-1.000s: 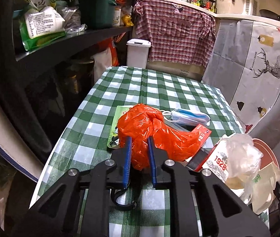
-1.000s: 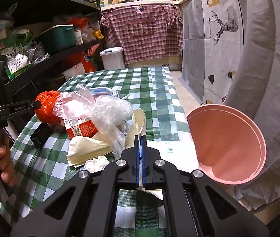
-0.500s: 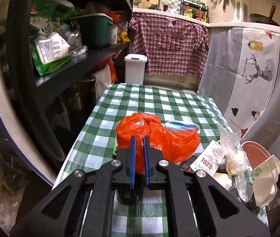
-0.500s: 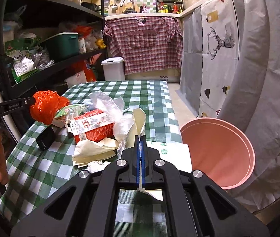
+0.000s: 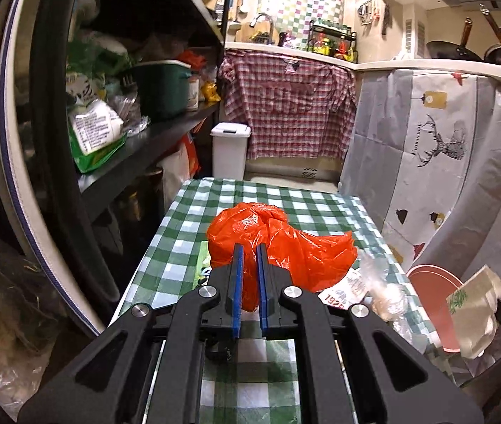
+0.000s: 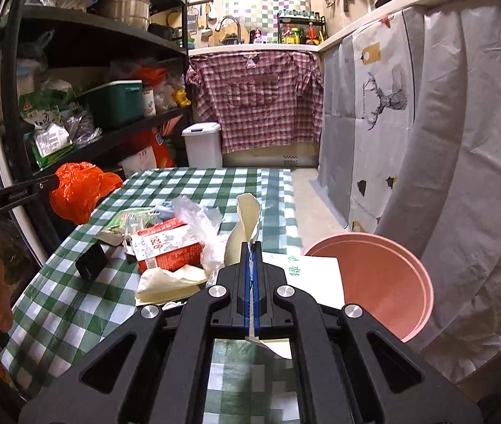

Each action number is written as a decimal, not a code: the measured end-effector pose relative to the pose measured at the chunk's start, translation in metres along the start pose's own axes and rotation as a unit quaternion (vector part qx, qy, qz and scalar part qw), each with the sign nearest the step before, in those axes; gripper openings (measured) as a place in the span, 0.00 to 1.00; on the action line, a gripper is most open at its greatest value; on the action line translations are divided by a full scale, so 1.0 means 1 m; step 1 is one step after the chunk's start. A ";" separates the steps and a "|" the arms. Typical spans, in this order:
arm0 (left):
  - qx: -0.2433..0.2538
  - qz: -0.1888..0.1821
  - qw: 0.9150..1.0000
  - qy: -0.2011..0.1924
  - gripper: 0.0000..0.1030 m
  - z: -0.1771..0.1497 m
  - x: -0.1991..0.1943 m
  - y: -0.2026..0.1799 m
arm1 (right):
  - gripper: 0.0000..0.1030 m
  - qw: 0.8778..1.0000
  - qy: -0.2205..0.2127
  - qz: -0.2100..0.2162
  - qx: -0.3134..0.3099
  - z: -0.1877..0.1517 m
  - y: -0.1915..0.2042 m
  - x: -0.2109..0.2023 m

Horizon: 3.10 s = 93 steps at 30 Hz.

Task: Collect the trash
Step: 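Carry the red bag and white paper over the pink bin with both grippers, then open both grippers to drop the red bag and paper into the bin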

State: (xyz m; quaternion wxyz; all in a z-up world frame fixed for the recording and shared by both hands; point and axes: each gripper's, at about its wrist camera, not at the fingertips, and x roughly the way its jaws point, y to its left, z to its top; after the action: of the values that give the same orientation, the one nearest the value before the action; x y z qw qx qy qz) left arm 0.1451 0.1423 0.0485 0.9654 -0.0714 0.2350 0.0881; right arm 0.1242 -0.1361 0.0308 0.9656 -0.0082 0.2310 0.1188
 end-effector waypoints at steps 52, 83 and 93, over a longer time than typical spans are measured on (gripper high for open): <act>0.098 -0.222 0.969 0.037 0.07 -0.022 0.025 -0.238 | 0.01 0.996 -0.022 -0.055 0.073 0.040 -0.184 0.019; 0.107 -0.243 0.960 0.086 0.07 -0.048 0.079 -0.272 | 0.03 0.995 0.021 -0.054 0.080 0.032 -0.190 0.056; 0.092 -0.238 0.963 0.091 0.30 -0.044 0.079 -0.264 | 0.36 0.994 0.030 -0.067 0.079 0.029 -0.188 0.058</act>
State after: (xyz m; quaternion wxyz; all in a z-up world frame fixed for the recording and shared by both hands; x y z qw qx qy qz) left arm 0.2486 -0.1124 -0.0019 0.9353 -0.0442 0.3054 -0.1732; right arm 0.2314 -0.3039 0.0236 0.9616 0.0495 0.2675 0.0349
